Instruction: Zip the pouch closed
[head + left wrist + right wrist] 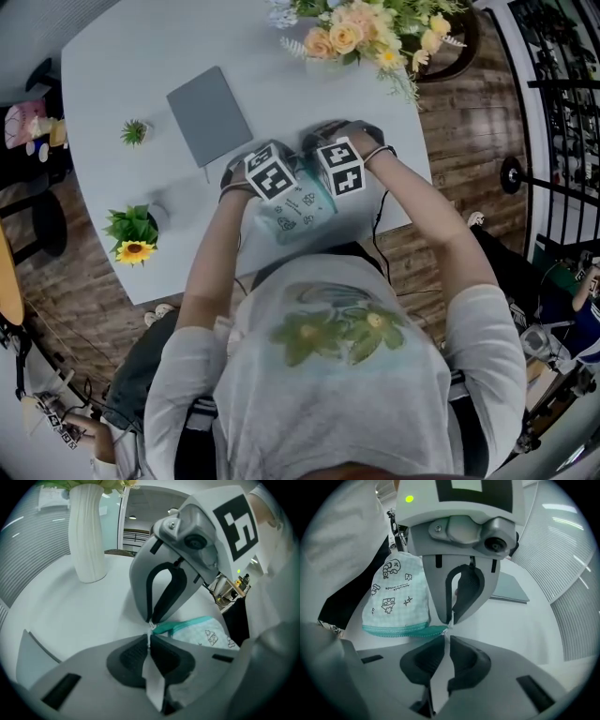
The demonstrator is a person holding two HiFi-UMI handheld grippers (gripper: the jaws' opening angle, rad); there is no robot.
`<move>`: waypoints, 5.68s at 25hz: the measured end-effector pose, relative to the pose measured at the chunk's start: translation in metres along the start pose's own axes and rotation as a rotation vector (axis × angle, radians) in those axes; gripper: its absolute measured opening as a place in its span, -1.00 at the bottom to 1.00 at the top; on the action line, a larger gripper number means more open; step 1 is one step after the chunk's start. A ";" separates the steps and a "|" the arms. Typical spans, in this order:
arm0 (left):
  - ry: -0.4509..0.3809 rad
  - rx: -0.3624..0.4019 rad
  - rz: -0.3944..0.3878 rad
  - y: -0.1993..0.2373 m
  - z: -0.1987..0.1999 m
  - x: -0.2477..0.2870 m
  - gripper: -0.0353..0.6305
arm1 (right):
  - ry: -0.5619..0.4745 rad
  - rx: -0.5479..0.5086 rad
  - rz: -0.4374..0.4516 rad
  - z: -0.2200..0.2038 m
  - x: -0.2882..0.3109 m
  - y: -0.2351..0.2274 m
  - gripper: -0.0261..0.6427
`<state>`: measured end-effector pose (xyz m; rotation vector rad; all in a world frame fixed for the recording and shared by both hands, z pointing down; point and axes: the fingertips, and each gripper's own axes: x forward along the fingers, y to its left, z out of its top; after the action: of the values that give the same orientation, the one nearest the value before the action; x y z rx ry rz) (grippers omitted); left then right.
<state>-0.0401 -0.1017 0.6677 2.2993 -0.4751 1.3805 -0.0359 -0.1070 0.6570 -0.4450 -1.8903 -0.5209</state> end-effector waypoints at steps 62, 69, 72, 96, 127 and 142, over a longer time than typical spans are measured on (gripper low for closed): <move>-0.053 -0.174 0.103 0.006 0.004 -0.001 -0.82 | -0.015 0.453 -0.151 -0.006 -0.015 0.027 -0.87; -0.057 -0.185 0.110 0.007 0.003 -0.001 -0.82 | -0.017 0.463 -0.126 -0.004 -0.017 0.030 -0.87; -0.060 -0.192 0.112 0.007 0.003 0.000 -0.82 | -0.012 0.458 -0.122 -0.004 -0.017 0.030 -0.87; -0.068 -0.194 0.114 0.008 0.004 -0.001 -0.82 | 0.016 0.430 -0.110 -0.004 -0.019 0.037 -0.87; -0.078 -0.205 0.117 0.006 0.003 -0.002 -0.82 | 0.032 0.423 -0.076 -0.004 -0.020 0.050 -0.87; -0.075 -0.205 0.118 0.007 0.003 -0.002 -0.82 | 0.043 0.416 -0.045 -0.005 -0.020 0.057 -0.87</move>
<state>-0.0417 -0.1094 0.6661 2.1910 -0.7513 1.2379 0.0056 -0.0635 0.6486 -0.1162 -1.9072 -0.1547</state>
